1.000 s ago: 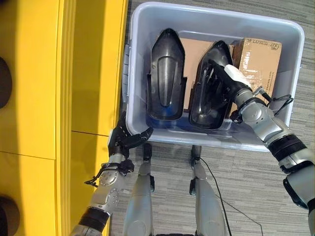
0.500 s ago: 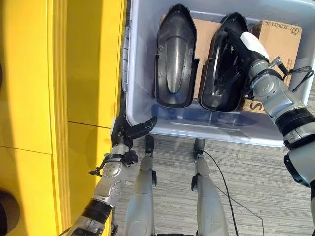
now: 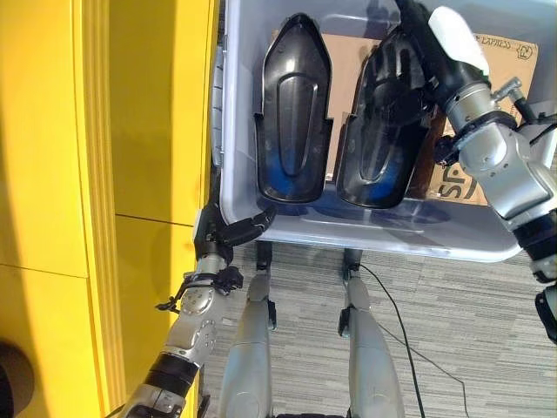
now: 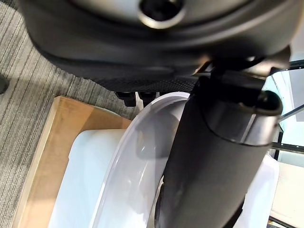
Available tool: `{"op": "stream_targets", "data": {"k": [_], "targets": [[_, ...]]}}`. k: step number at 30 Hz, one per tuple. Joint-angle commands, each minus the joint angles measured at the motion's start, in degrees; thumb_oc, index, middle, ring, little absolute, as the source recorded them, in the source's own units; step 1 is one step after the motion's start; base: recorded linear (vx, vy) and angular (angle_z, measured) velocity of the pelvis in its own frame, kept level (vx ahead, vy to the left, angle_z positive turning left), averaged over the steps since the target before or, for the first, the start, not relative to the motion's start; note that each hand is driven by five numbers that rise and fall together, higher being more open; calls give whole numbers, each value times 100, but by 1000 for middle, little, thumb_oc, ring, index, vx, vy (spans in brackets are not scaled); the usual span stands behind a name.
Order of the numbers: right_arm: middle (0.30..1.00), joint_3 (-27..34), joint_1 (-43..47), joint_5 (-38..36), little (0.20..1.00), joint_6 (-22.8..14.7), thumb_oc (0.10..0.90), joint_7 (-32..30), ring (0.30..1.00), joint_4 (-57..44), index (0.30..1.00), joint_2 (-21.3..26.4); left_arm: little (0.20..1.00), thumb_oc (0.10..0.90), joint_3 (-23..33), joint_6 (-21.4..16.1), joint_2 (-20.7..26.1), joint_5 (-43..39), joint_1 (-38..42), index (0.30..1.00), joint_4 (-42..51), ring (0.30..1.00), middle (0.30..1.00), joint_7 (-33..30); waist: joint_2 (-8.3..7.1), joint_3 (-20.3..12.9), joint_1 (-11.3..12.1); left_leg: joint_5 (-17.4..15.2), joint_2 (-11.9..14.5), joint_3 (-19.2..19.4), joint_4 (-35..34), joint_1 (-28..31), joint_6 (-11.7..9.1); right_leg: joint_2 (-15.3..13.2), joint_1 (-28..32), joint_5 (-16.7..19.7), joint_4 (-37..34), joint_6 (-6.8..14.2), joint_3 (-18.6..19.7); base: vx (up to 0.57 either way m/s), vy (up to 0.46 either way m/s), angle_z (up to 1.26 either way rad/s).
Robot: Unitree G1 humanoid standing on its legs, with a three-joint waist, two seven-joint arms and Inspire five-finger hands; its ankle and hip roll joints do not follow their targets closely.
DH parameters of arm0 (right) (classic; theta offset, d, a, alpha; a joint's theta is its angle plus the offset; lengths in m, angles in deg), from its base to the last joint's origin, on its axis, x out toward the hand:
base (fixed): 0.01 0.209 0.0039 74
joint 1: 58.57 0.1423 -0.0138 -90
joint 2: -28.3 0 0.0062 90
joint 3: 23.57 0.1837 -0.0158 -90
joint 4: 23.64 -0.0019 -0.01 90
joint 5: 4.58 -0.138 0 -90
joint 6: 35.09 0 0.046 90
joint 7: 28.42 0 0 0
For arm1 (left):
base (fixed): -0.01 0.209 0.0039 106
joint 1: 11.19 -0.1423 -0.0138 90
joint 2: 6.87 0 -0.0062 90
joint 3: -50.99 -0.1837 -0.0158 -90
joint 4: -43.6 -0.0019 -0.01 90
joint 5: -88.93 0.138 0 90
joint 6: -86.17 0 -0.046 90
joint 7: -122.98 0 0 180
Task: Move parts from the plastic box to the shelf.
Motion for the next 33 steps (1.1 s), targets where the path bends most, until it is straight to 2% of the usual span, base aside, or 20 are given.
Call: {"op": "stream_targets", "data": {"k": [1, 11, 17, 25, 33], "targets": [[1000, 582, 47, 263, 1000, -351, 900, -258, 1000, -491, 1000, 430, 1000, 900, 320, -117, 64, 137, -595, 1000, 609, 1000, 1000, -106, -182, -54, -161, -242, 164, 97, 342, -10, -29, -331, 584, -1207, 1002, 318, 100, 0, 0, 0], [1000, 1755, -1633, 149, 1000, -570, 900, -41, 1000, -1795, 1000, 433, 1000, 900, 494, -24, 55, 230, -876, 1000, 747, 1000, 1000, -80, -251, -54, -258, -240, 184, 111, 366, -50, -23, -314, 564, -1201, 1001, 330, 97, 0, 0, 0], [1000, 2100, -2301, 94, 1000, -637, 900, 47, 1000, -2187, 1000, 237, 1000, 900, 535, -4, 55, 254, -981, 1000, 797, 1000, 1000, -77, -272, -54, -283, -234, 189, 103, 367, -64, -25, -308, 548, -1195, 1005, 335, 89, 0, 0, 0], [1000, 2260, -2906, 64, 1000, -687, 900, 108, 1000, -2477, 1000, -193, 1000, 900, 574, 32, 45, 319, -1075, 1000, 834, 1000, 1000, -106, -291, -54, -319, -219, 187, 104, 374, -121, -21, -296, 503, -1194, 1009, 334, 90, 0, 0, 0], [1000, 2065, -3180, 130, 1000, -745, 900, 237, 1000, -2773, 1000, -562, 1000, 900, 618, 40, 49, 389, -1131, 1000, 863, 1000, 1000, -156, -299, -54, -325, -202, 182, 109, 348, -153, -21, -275, 473, -1195, 1004, 340, 73, 0, 0, 0]]}}
